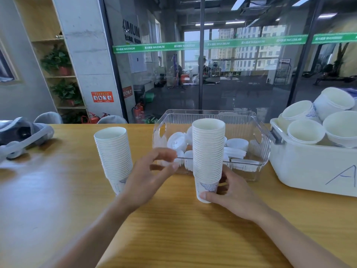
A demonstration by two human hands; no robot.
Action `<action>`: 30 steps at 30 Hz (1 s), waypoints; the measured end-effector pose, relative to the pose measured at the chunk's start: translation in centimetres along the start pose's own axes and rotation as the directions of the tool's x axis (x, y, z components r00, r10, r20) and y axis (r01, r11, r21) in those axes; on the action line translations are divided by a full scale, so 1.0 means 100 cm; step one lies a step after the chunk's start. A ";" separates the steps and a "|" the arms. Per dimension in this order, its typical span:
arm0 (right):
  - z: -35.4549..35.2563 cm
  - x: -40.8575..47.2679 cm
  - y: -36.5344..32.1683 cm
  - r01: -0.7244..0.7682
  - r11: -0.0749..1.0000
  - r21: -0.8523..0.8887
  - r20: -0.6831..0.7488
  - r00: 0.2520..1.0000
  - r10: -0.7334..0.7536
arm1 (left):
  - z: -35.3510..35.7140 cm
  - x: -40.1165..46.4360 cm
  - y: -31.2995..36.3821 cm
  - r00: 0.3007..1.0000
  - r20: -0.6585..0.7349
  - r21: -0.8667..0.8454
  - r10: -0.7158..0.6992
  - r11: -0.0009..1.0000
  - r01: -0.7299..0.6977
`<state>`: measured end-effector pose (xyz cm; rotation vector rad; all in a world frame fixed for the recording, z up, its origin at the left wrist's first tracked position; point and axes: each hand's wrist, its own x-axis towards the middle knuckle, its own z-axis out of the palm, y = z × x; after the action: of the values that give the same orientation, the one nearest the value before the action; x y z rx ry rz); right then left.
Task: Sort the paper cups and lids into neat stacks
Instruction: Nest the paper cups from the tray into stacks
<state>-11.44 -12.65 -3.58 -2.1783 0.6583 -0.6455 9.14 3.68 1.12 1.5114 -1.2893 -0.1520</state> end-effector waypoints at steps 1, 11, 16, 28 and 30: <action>0.003 0.001 -0.001 -0.003 1.000 0.002 -0.002 1.000 0.003 | -0.008 -0.009 -0.007 0.998 -0.055 0.008 -0.018 1.000 0.019; 0.042 0.024 -0.031 0.008 0.999 -0.033 0.031 0.999 -0.007 | -0.077 -0.069 -0.044 0.851 -0.510 0.028 -0.122 0.987 0.158; 0.066 0.033 -0.046 0.026 1.000 -0.009 0.063 0.998 -0.025 | -0.103 -0.063 -0.067 0.788 -0.596 0.081 -0.152 0.966 0.247; 0.148 0.072 -0.082 0.078 0.992 0.096 0.082 0.993 -0.086 | -0.121 -0.046 -0.105 0.931 -0.197 0.074 -0.308 0.942 0.327; 0.159 0.077 -0.086 0.078 0.992 0.104 0.069 0.994 -0.085 | -0.122 -0.045 -0.109 0.923 -0.224 0.043 -0.312 0.943 0.329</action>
<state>6.32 -4.26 -4.39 -2.1324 0.4899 -0.6246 22.29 12.69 -4.57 1.7508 -0.8793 -0.1451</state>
